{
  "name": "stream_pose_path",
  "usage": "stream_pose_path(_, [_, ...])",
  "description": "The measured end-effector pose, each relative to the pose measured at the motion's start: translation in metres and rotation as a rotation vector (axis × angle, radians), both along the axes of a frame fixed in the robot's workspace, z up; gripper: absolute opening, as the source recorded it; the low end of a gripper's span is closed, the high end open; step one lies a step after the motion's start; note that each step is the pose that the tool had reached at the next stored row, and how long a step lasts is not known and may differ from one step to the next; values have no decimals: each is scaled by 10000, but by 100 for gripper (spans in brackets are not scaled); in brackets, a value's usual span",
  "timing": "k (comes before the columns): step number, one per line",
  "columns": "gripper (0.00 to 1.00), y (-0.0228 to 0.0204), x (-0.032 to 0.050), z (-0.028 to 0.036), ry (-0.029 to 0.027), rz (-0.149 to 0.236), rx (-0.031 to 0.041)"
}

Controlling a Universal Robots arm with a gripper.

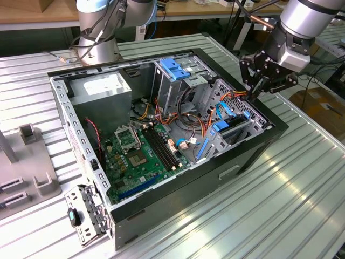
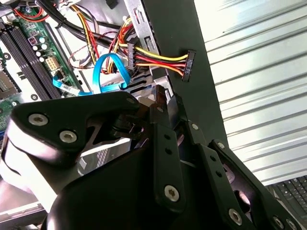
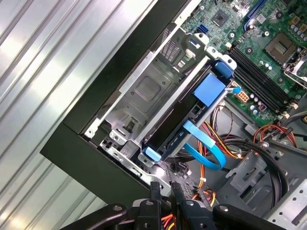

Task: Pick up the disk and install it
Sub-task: 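Insert the second disk wire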

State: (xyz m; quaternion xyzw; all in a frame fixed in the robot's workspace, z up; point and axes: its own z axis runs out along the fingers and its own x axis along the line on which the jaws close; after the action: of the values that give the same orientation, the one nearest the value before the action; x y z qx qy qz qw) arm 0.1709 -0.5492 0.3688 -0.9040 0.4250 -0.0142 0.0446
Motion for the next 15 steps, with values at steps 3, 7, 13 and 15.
stream_pose_path(3, [24,0,35,0,-1,20,1])
stream_pose_path(7, [24,0,81,0,-1,32,2])
stream_pose_path(13, [24,-1,134,-1,0,316,5])
stream_pose_path(15, [24,-1,142,-5,0,532,7])
